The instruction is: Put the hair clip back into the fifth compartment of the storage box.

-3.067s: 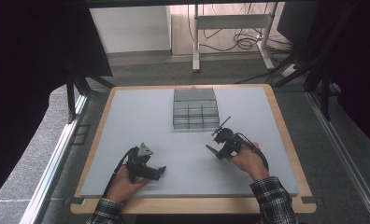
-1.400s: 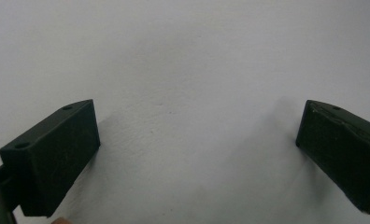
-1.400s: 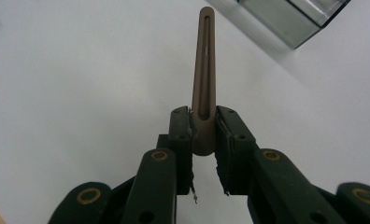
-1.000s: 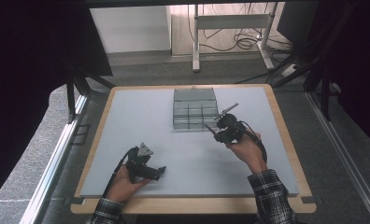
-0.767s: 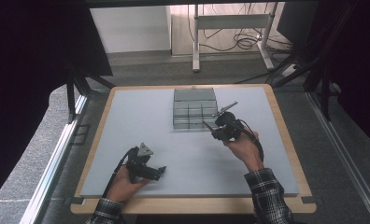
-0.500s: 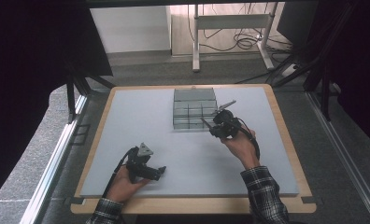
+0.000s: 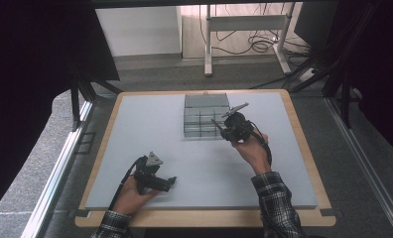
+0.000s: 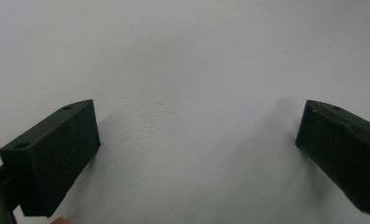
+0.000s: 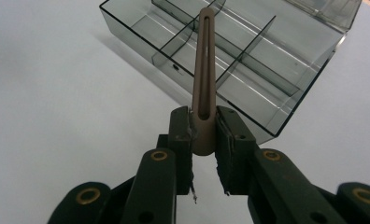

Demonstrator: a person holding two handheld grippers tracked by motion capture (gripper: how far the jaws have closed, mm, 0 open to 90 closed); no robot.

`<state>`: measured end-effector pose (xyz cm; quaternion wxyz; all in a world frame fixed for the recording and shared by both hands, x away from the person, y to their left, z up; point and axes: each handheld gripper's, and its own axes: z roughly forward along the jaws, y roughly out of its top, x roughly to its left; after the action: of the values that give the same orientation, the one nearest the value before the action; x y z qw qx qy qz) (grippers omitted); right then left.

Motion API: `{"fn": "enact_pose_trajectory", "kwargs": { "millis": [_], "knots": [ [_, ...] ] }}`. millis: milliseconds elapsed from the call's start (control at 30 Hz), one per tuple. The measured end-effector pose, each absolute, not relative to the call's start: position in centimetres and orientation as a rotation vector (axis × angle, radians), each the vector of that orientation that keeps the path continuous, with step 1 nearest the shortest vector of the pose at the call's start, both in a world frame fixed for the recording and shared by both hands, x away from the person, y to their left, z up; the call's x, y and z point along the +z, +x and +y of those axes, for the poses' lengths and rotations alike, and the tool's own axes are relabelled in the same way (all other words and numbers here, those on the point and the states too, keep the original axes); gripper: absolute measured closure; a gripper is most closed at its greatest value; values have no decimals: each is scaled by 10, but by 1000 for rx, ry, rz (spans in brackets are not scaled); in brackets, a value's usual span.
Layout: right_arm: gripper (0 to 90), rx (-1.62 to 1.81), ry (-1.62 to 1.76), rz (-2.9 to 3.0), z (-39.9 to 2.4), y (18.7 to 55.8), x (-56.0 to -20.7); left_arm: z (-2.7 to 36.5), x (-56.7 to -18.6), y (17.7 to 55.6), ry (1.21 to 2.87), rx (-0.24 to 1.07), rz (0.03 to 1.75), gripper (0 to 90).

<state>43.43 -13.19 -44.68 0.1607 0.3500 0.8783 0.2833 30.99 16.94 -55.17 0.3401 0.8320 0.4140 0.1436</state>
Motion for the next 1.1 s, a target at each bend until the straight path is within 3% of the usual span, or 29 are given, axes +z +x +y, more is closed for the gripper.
{"fn": "enact_pose_trajectory", "kwargs": {
  "millis": [1100],
  "knots": [
    [753,835,985,2500,-96,472,-461,170,-552,310,2168,373,1077,0]
  ]
}}
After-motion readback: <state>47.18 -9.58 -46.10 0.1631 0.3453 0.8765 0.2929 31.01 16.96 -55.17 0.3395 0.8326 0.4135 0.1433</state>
